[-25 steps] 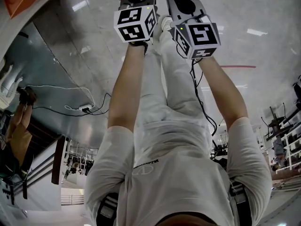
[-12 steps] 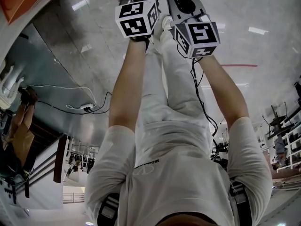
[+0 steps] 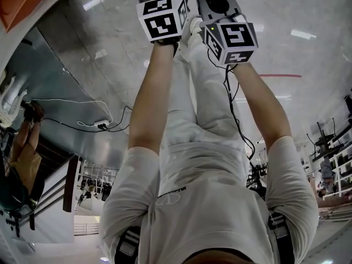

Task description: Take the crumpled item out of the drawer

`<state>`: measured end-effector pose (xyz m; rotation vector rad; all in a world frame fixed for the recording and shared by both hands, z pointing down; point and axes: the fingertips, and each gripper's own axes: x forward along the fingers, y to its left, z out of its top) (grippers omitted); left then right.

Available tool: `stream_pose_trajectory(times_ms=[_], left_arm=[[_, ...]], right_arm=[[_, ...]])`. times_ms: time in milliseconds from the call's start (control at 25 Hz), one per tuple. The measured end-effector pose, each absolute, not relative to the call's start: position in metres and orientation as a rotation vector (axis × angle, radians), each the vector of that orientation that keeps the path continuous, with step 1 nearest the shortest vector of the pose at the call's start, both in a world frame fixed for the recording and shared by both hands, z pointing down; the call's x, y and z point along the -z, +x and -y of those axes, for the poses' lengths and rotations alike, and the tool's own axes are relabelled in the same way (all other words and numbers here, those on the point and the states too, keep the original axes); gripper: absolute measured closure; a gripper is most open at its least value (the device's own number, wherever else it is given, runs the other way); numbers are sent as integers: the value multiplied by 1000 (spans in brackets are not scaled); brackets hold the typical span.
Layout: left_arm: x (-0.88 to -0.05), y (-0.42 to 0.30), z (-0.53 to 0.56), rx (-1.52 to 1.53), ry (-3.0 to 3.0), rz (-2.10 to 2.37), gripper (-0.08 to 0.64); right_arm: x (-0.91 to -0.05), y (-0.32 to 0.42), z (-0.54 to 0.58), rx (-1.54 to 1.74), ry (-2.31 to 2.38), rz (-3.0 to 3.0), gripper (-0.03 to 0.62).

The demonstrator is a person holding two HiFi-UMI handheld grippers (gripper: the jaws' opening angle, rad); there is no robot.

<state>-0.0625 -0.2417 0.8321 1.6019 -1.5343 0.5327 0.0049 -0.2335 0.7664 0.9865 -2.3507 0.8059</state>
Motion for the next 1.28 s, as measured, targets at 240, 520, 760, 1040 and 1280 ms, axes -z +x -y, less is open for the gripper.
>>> stream_pose_trajectory(times_ms=[240, 520, 760, 1040, 1280], left_arm=[[-842, -60, 238, -587, 1556, 1507, 359], [-848, -59, 241, -654, 1518, 1505, 359], [-847, -59, 240, -688, 1510, 1496, 377], [-848, -67, 240, -721, 1501, 1517, 483], [-850, -69, 238, -716, 1496, 1518, 500]], right_arm=[[-767, 2, 230, -807, 987, 2355, 591], [-769, 7, 232, -812, 1000, 2353, 591], [-768, 8, 234, -818, 1002, 2351, 591], [-768, 5, 231, -817, 992, 2352, 591], [-770, 6, 229, -818, 998, 2350, 591]])
